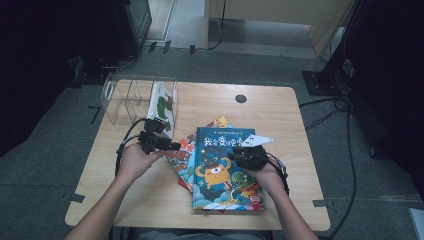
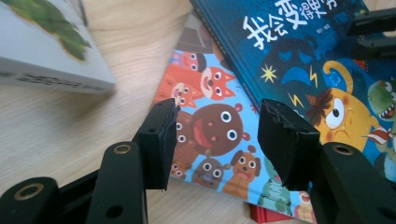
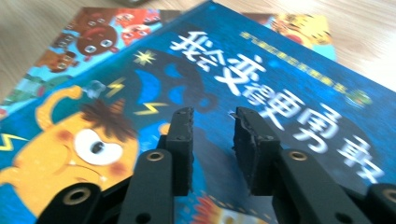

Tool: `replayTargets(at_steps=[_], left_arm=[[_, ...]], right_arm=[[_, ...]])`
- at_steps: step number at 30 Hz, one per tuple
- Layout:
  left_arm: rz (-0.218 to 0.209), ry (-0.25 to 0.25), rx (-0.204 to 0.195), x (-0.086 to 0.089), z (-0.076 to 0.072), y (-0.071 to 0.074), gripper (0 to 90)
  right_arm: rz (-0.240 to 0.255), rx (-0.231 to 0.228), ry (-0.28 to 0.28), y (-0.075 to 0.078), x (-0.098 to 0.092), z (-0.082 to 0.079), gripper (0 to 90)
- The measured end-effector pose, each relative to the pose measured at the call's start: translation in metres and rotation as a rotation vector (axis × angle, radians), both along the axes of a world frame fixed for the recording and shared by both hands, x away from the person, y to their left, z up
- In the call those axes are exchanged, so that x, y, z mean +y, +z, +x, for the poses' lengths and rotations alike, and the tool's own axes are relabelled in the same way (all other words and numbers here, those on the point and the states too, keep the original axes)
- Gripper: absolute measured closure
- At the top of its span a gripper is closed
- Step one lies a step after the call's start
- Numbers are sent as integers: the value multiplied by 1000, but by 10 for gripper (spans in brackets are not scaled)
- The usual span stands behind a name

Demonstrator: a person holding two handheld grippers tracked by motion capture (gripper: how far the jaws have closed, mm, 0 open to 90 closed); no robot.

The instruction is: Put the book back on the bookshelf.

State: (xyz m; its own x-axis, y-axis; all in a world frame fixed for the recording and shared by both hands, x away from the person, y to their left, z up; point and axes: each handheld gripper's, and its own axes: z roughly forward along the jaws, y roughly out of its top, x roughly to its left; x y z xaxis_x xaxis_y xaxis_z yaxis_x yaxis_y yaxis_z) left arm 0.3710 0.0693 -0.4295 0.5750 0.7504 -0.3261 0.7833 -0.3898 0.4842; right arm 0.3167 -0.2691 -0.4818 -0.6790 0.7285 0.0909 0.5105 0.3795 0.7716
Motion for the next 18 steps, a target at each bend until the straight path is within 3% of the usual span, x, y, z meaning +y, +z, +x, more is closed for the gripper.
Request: replayTargets(at_steps=[3,5,11,18], left_arm=[[14,-26,9,-2,0,-3,485],[-7,-20,9,-2,-1,-4,488],[-48,-2,1,2,-2,-7,489],[-38,-6,-5,1,-7,-12,491]], right_arm=[[17,14,-9,-2,-8,2,735],[19,14,-21,-1,-13,3,760],[-28,-21,-54,0,-24,6,816],[-16,1,-158,-1,-52,13,899]])
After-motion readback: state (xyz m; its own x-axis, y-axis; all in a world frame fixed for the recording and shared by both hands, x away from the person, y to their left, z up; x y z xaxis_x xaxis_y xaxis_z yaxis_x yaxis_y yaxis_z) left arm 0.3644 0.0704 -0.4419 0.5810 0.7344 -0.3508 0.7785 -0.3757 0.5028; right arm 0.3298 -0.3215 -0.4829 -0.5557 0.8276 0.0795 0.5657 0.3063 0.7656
